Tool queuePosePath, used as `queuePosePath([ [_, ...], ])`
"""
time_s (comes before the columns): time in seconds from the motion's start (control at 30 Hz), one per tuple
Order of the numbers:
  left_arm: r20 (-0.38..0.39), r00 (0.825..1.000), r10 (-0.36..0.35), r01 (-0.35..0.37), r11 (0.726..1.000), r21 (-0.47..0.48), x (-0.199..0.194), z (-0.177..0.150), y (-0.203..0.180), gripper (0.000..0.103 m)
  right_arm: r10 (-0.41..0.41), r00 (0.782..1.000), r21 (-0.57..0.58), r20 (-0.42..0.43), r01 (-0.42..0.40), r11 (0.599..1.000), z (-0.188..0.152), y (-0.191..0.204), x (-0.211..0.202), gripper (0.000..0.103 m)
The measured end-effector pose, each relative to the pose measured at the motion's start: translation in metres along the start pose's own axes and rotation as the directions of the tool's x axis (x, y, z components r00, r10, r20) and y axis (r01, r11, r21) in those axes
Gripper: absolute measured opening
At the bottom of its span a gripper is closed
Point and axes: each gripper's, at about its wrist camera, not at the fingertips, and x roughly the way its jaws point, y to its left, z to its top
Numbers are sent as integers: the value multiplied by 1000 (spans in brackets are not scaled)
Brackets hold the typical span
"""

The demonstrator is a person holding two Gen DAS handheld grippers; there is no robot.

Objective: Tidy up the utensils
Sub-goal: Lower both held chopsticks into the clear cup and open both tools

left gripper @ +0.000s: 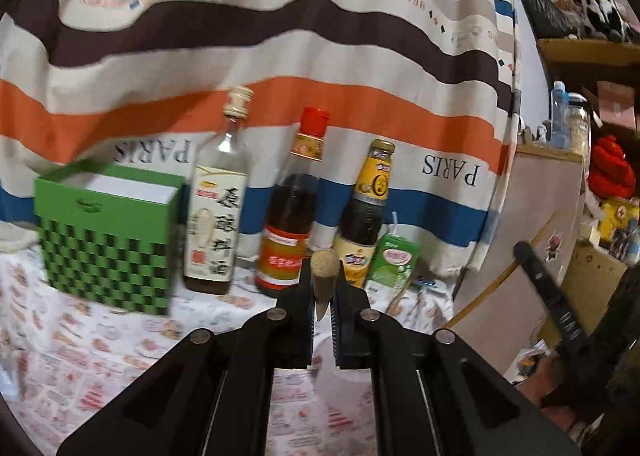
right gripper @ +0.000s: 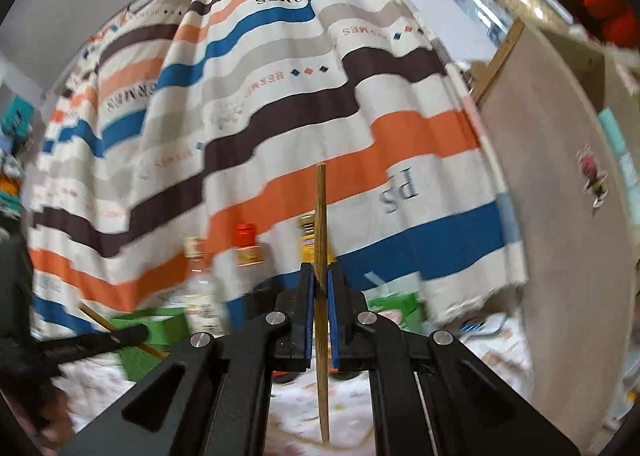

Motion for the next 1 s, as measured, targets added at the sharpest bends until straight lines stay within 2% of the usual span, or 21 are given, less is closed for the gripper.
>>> queuePosePath([
  [0.07, -25, 998, -52, 51, 998, -46, 12, 2, 1, 6, -23, 1000, -2, -12, 23, 1000, -11, -5, 9, 7],
  [0.13, -47, 994, -95, 92, 994, -54, 21, 3, -3, 6, -29, 999, 14, -36, 30, 999, -22, -13, 17, 7],
  [0.27, -114, 985, -128, 124, 991, -42, 42, -3, -10, 6, -42, 998, 41, -50, 44, 998, -31, -25, 27, 7],
  [0.4, -178, 977, -118, 109, 992, -64, 63, -17, -8, 6, -49, 998, 125, -36, 54, 991, -35, -41, 32, 7],
  [0.57, -237, 966, -106, 89, 993, -81, 82, -34, -2, 6, -60, 996, 186, -66, 71, 980, -48, -53, 41, 7],
  [0.67, -257, 959, -123, 100, 990, -102, 88, -39, 1, 6, -66, 993, 180, -102, 84, 980, -58, -54, 48, 7],
  [0.8, -280, 955, -99, 81, 994, -77, 94, -45, -1, 6, -52, 985, 166, -167, 80, 983, -69, -52, 59, 7],
  [1.0, -290, 951, -107, 88, 993, -77, 104, -52, 5, 6, -15, 954, 210, -298, 81, 974, -92, -60, 79, 7],
])
